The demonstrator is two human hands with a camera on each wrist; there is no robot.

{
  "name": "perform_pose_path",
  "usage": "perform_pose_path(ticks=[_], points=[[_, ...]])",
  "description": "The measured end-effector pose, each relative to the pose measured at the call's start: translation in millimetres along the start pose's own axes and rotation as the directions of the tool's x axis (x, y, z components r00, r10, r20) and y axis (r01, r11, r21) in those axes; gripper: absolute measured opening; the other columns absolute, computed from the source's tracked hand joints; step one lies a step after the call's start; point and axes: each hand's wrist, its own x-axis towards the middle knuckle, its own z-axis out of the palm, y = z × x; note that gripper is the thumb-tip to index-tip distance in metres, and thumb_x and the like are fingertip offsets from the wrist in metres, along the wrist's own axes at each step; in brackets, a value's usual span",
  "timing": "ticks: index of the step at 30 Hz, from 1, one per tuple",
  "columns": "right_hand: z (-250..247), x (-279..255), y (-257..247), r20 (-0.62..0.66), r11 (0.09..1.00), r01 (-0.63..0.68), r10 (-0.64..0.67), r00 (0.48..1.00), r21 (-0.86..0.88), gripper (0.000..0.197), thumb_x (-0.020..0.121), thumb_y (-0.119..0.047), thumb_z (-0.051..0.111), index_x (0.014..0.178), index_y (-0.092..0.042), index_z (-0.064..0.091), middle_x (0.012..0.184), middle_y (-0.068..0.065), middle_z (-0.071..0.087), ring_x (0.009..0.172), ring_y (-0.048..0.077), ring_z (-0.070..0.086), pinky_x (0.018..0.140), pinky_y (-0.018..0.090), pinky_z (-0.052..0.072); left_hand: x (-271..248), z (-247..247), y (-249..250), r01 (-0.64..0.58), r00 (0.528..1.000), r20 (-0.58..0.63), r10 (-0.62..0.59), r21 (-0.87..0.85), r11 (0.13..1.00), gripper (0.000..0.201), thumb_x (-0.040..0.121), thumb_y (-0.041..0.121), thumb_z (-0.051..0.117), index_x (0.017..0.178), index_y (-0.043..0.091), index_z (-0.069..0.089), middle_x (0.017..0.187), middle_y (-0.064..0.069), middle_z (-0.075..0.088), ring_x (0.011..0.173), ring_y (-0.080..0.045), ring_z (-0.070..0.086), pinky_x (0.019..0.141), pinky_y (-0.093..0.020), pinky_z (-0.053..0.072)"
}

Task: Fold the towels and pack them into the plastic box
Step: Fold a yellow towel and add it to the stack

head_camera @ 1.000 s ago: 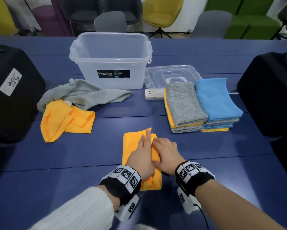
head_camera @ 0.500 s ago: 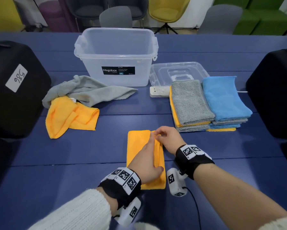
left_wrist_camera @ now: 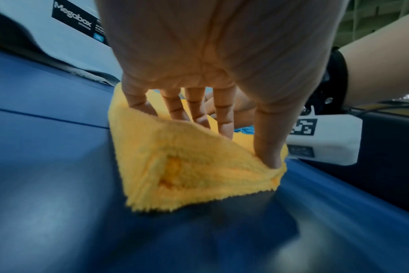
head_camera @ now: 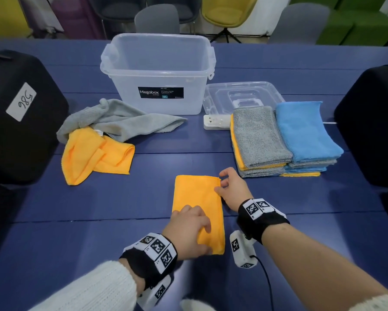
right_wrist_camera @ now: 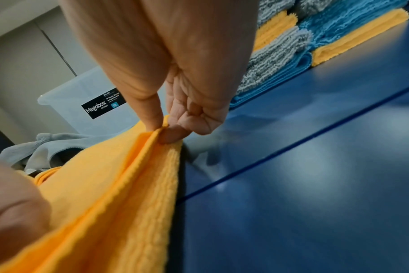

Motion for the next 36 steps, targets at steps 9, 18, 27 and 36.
perform_pose_path(ticks=[9,18,27,36], points=[[-8,-14,-2,-0.179,0.981,-0.194,0.192,0.965,0.006,0.033,0.100,-0.034,0.039,0.082,-0.008,0.049,0.088,0.013,0.059,0.086,0.029,0.055,0.069,0.030,0.036,1,-5,-11,0.204,0.890,-0.342,-0.303,-0.296,0.933,0.075,0.084,0.051,0.060,0.146,0.028,0.024,0.142,0.005,0.032,0.129,-0.020,0.033,0.104,-0.040,0.033],[16,-39,8,0.201,0.953,-0.233,0.271,0.941,-0.194,0.043,0.082,-0.032,0.067,0.065,-0.018,0.031,0.064,-0.001,0.035,0.056,0.015,0.038,0.050,0.027,0.028,22,-10,-33,0.547,0.771,0.084,-0.632,-0.596,0.588,0.042,0.087,0.026,0.065,0.120,0.008,0.046,0.111,-0.006,0.056,0.099,-0.024,0.057,0.087,-0.038,0.049],[-71,-43,-20,-0.094,0.988,0.092,-0.081,0.992,0.121,0.021,0.091,-0.029,0.062,0.095,-0.016,0.046,0.085,-0.005,0.056,0.079,0.013,0.055,0.065,0.028,0.042,57,-63,14,0.149,0.873,-0.095,-0.478,-0.881,0.448,0.047,0.068,0.025,0.076,0.105,0.018,0.047,0.108,-0.011,0.064,0.097,-0.027,0.065,0.087,-0.053,0.053],[-179,30,-29,-0.453,0.979,0.194,-0.146,0.880,0.063,0.016,0.098,-0.028,0.049,0.108,-0.016,0.044,0.071,-0.008,0.044,0.065,0.004,0.044,0.059,0.026,0.032,155,-134,75,-0.258,0.813,-0.542,-0.213,-0.664,0.702,0.031,0.084,0.032,0.068,0.112,0.035,0.055,0.116,0.003,0.058,0.094,-0.024,0.063,0.084,-0.048,0.054]])
